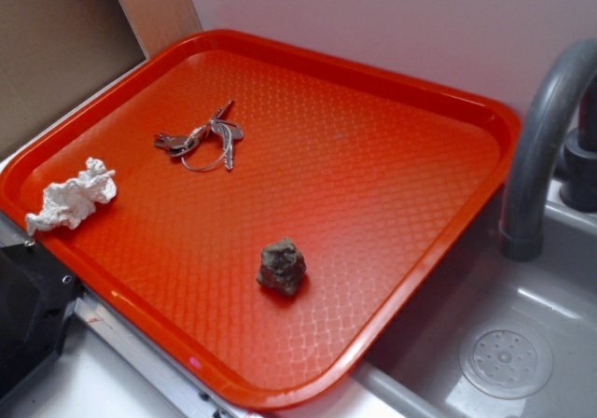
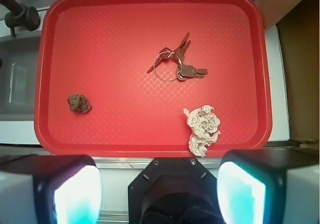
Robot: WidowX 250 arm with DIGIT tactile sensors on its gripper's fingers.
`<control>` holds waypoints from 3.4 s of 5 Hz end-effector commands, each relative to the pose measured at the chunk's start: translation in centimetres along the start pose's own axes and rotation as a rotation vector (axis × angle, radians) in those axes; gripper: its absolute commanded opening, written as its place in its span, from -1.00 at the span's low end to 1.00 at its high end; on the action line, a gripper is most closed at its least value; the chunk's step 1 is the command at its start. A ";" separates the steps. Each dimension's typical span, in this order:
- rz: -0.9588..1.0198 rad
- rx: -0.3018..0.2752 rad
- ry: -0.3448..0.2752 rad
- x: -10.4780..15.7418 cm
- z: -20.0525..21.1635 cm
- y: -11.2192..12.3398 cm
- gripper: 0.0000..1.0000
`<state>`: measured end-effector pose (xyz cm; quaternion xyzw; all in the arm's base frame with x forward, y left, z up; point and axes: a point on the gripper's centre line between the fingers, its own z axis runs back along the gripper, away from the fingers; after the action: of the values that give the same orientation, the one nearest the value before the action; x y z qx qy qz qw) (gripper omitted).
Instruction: Grab the rock.
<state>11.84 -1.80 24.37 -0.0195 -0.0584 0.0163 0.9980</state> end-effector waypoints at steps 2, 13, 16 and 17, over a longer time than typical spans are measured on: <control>-0.256 0.038 -0.069 1.0 -1.2 -1.1 1.00; -1.939 -0.449 0.145 1.1 -21.8 -14.8 1.00; -1.936 -0.402 0.179 0.2 -22.4 -14.9 -1.00; -1.901 -0.355 0.166 0.7 -21.9 -14.0 -1.00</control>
<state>17.23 -17.03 2.66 -0.1156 0.0248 -0.8097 0.5748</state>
